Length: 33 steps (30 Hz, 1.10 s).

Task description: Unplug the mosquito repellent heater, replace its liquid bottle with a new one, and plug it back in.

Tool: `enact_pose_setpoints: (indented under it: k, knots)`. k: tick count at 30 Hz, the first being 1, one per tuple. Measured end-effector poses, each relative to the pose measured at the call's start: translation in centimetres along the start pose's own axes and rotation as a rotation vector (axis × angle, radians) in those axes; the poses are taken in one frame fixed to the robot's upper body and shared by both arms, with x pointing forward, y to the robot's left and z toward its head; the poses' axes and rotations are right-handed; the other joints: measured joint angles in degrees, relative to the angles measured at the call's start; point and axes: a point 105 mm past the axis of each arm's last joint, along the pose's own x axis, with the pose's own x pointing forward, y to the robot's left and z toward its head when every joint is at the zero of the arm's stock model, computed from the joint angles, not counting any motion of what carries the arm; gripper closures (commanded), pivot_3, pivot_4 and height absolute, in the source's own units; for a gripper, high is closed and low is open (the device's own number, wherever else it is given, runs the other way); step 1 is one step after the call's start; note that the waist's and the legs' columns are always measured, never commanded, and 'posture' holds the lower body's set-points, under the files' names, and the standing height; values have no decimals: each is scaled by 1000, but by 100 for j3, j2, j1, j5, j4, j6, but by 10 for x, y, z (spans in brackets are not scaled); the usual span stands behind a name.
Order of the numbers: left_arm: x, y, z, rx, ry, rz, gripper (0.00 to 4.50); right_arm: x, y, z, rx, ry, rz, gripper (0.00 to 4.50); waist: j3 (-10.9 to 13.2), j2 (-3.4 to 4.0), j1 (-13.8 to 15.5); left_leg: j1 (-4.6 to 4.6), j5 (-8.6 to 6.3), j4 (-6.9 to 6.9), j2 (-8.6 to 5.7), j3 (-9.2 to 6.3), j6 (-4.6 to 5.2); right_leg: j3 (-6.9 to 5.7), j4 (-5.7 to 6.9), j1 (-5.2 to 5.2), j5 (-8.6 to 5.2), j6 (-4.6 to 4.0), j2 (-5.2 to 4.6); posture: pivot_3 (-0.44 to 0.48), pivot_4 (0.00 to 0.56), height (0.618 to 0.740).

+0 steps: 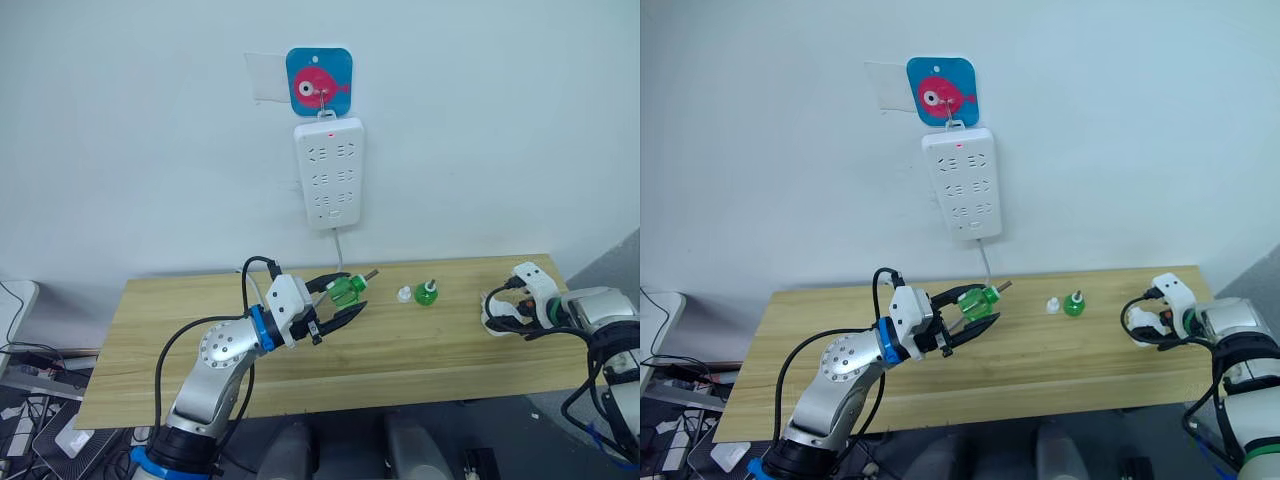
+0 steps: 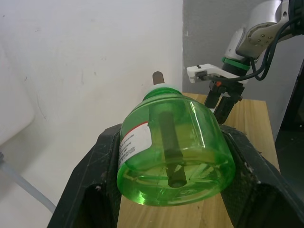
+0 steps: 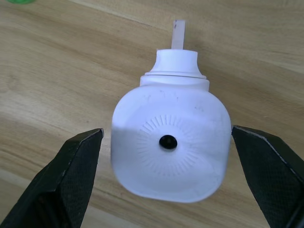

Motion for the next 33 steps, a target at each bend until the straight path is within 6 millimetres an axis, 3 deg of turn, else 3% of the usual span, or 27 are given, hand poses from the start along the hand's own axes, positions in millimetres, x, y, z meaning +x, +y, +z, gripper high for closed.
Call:
enact_pose_setpoints:
  k: [4,7,10,14,18,25,28,33]
  knots:
    - [-2,1,-2,-2,18,-1,2205,4,-1,-2,-10,2,-6,13,38,5,-1,0,0,0,0,0,0,0,1,0,0,0,0,-52,233,740]
    - [-2,1,-2,-1,19,0,2205,7,-1,1,1,-9,-9,619,57,5,-6,0,0,0,0,2,0,2,2,-1,0,0,0,-55,230,740]
    - [-2,2,-2,0,19,1,2205,4,-1,11,16,-45,-2,1534,61,5,-7,0,0,0,1,1,0,2,1,0,1,-1,0,-68,224,740]
    - [-2,1,-2,-1,20,-4,2205,-2,4,14,29,-50,64,1528,68,16,-11,-2,0,1,-3,1,0,1,1,-2,1,0,0,-86,218,740]
    - [-3,-2,-1,-4,15,-39,2205,-29,3,20,68,-68,151,1528,74,20,-15,-6,0,1,-4,1,0,1,-1,-3,1,0,0,-99,226,740]
    - [-4,-11,13,21,-21,-174,2205,-114,66,64,456,-240,750,1528,109,23,-32,-4,-2,0,14,-3,2,-3,-2,-2,0,-1,-2,-86,246,740]
    - [1,-12,19,40,-39,-202,2205,-123,93,78,522,-256,915,1528,120,12,-23,-5,-2,1,17,-5,2,-8,-2,0,0,-1,0,-63,261,740]
    - [15,-19,28,59,-79,-248,2205,-120,127,89,511,-255,1090,1528,236,-8,41,-16,-2,5,6,-8,3,-7,-3,-4,2,-1,-7,-34,288,740]
